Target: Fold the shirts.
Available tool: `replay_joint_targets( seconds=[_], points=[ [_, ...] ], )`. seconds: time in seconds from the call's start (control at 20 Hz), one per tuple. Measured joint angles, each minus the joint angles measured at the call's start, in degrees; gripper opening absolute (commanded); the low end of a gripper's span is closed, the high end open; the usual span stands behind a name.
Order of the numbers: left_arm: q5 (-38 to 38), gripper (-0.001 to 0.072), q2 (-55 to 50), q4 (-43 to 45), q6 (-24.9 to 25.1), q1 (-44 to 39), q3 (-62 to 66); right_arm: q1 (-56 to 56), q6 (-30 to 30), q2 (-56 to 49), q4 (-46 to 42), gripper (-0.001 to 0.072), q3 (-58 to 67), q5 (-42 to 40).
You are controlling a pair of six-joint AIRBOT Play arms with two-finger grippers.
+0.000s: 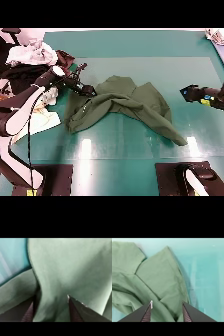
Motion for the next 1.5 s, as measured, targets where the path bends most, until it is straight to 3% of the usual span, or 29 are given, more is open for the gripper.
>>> replay_joint_targets(
  seconds=[0.05,0.2,0.55,0.75,0.95,1.15,1.5],
  points=[
    [0.5,0.0285,-0.24,-0.02,0.02,-0.42,0.33,-0.94,-0.42,0.59,0.0,0.0441,0.0,0.81],
    [0.63,0.0025,-0.59,-0.48,0.04,-1.18,3.52,-3.58,-1.81,1.97,0.0,0.0442,0.0,3.82],
    [-7.89,0.0024,-0.74,0.44,-3.63,-1.66,16.98,-7.28,-5.75,-1.9,0.07,0.0442,-0.04,8.94],
    [-14.51,0.0024,0.39,1.25,-7.67,-1.7,21.79,-7.91,-8.63,-8.5,0.17,0.0442,-0.04,6.8],
    [-19.61,0.0024,3.39,1.55,-10.6,-1.7,23.32,-8.11,-11.72,-16.72,0.66,0.0442,-0.04,3.74],
    [-23.28,0.0024,8.17,1.95,-12.76,-1.7,23.71,-8.11,-16.06,-23.56,6.6,0.0442,1.07,0.81],
    [-29.05,0.0024,18.62,7.52,-15.72,-1.68,23.82,-8.33,-20.5,-26.51,11.37,0.0442,0.31,4.79]
  ],
)
